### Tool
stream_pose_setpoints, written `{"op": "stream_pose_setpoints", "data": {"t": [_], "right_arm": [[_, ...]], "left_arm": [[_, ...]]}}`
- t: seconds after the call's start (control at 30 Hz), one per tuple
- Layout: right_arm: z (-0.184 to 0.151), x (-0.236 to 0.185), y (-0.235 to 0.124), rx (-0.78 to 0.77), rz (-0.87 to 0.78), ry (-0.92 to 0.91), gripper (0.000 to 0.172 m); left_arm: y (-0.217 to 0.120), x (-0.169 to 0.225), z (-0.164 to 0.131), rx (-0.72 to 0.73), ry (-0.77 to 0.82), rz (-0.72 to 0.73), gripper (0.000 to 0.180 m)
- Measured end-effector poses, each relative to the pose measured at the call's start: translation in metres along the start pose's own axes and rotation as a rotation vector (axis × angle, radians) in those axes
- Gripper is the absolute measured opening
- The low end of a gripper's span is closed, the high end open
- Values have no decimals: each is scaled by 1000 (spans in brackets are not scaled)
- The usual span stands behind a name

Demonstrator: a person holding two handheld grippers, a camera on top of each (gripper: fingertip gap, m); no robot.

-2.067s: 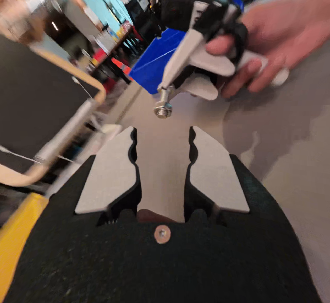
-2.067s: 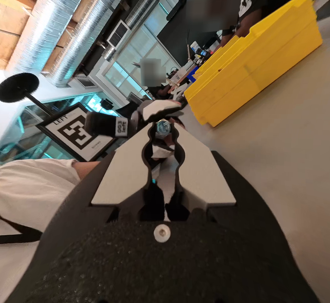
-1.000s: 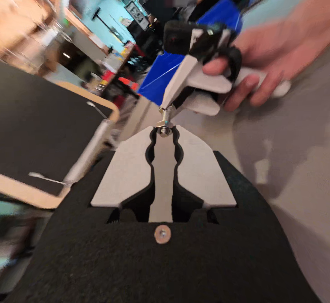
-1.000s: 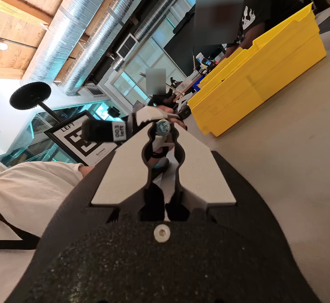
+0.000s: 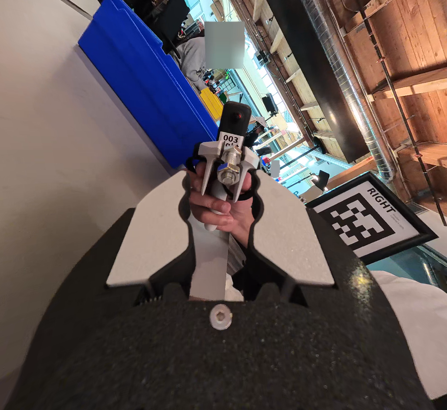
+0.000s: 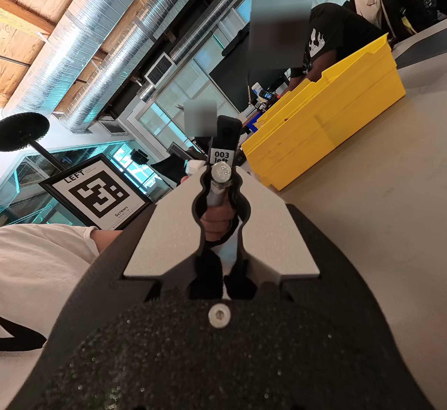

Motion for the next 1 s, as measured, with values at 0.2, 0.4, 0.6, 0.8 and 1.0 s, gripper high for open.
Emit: {"op": "stream_pose_setpoints", "data": {"t": [0.2,0.4,0.6,0.8,1.0], "right_arm": [[-4,1,3,-17,3,20,16],[-3,-5,3,7,41,61,16],[-4,-7,4,19,62,136,16],[-3,0,1,43,67,228,16],[5,-3,-4,59,65,172,17]], "left_arm": [[-2,4,3,7,58,-27,13],[0,19,-1,-110,724,189,12],[2,26,-11,-216,1587,503,12],[7,18,-18,-299,2237,828,12],[10,16,-18,-218,1653,668,48]]}}
Point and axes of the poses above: each gripper's, where its closed fingertips meet, y out along the fingers, z out of its top, x = y × z across the jaws, the point moved 2 cm from there along -y, back along the fingers, and after that the axes turned 2 degrees about -z, right-handed, at the moved point
